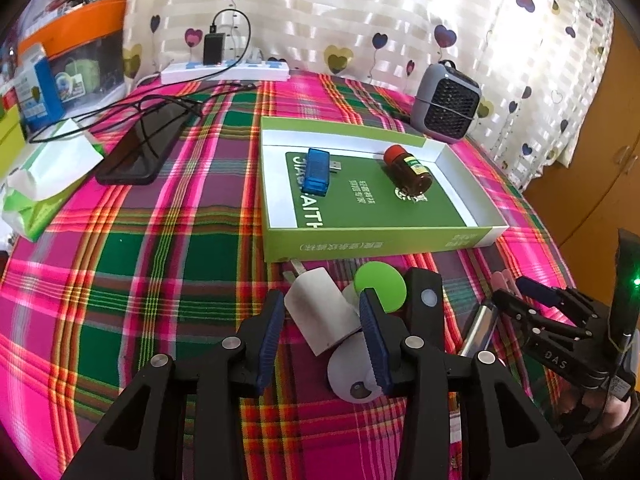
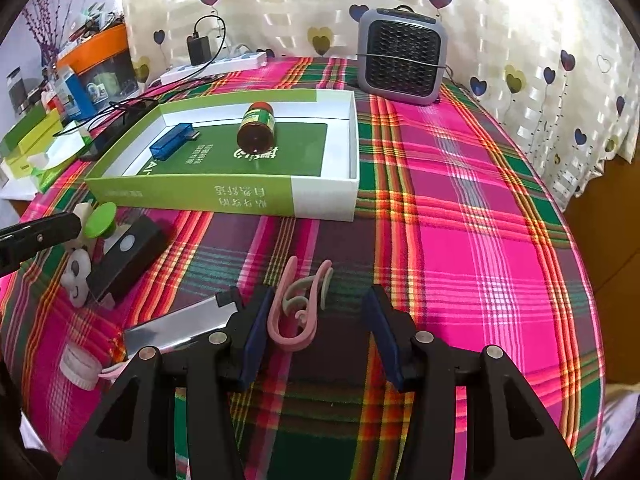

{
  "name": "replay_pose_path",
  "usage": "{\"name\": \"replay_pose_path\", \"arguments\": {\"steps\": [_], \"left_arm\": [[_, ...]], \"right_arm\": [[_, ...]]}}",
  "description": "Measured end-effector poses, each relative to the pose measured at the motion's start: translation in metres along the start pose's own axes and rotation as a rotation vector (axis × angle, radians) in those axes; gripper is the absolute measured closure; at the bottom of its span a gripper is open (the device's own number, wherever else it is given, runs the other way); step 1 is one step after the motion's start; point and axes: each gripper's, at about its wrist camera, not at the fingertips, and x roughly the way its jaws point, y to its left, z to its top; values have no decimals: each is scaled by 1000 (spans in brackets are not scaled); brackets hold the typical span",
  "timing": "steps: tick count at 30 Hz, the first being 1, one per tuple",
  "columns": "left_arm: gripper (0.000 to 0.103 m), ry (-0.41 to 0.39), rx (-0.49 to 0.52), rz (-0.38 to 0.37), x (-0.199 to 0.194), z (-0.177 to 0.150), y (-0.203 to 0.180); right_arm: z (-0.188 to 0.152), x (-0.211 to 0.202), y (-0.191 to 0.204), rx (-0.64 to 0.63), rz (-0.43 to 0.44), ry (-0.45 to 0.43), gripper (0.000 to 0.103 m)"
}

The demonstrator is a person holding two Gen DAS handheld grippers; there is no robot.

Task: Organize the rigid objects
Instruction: 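Reach to the pink plastic clip and grasp it with the right tool, then grasp the white charger plug with the left tool while right holds the pink clip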

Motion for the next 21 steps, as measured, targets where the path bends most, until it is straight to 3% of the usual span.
{"name": "replay_pose_path", "arguments": {"steps": [21], "left_arm": [[64, 41, 7, 83, 18, -3, 8]], "right_arm": [[1, 1, -1, 0, 4, 0, 54]]}}
